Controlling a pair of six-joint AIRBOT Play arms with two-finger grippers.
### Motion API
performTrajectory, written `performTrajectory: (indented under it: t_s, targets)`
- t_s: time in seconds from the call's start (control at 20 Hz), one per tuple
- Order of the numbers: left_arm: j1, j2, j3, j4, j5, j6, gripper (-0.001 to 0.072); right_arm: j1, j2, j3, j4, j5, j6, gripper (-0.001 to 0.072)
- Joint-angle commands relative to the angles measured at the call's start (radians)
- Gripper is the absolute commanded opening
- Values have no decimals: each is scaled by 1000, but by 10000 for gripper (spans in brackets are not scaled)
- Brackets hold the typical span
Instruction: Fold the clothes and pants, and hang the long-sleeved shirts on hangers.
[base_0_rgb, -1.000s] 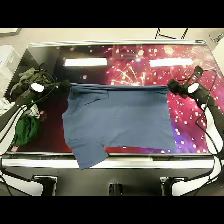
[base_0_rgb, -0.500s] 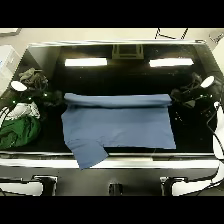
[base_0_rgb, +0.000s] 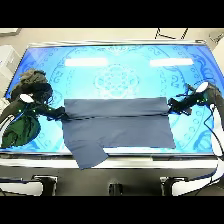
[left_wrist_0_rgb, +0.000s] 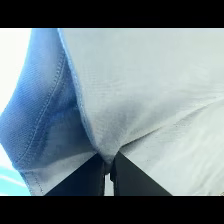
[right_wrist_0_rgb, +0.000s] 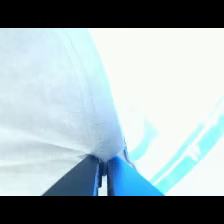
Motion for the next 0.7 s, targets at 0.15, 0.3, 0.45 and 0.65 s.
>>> performTrajectory:
  t_s: [0.15,0.3,0.45,0.65]
  targets:
    - [6,3,-1,-2,-10,-2,202,-1,7,13,-11,91,49,292]
    - [84,19,93,18,-171,-20,572,-40,30,128,-34,251,3,562]
    - [192,88,75,89,-342,-24,571,-166,71,124,-38,409,18,608]
    - [239,283,-314,103,-290,44,568,-226,216,-166,-95,342,6,609]
